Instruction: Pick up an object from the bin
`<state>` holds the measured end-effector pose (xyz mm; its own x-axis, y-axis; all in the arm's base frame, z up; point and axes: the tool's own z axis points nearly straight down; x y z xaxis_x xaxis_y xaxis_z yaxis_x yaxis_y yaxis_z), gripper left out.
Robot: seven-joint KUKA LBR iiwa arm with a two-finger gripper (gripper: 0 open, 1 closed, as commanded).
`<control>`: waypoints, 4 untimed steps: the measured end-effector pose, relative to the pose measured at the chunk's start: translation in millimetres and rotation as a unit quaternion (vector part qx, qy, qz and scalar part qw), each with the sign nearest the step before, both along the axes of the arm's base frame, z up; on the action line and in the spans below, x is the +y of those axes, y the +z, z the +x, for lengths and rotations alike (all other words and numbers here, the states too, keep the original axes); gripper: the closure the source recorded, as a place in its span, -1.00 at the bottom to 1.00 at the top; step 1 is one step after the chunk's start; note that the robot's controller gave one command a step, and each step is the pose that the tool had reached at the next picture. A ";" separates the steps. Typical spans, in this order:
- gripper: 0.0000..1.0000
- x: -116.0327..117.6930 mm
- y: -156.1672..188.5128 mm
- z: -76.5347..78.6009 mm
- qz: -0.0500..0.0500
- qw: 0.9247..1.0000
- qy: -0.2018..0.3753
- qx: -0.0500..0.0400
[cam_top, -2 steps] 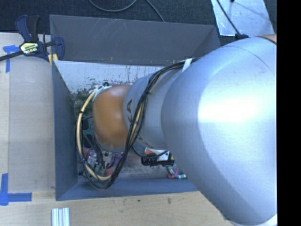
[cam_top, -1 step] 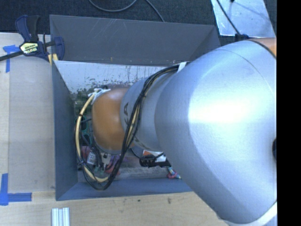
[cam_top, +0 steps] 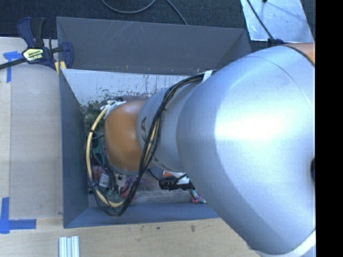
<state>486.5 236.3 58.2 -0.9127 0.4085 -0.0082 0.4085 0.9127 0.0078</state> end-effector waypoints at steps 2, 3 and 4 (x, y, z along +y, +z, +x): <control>1.00 -1.6 23.7 -2.6 -0.002 1.000 0.000 0.004; 1.00 -1.1 39.8 -1.3 -0.001 1.000 0.000 0.002; 1.00 -1.6 55.2 -2.3 -0.002 1.000 0.000 0.004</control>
Offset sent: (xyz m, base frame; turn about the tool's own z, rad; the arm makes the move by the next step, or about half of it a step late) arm -0.0001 0.0000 0.0562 0.0000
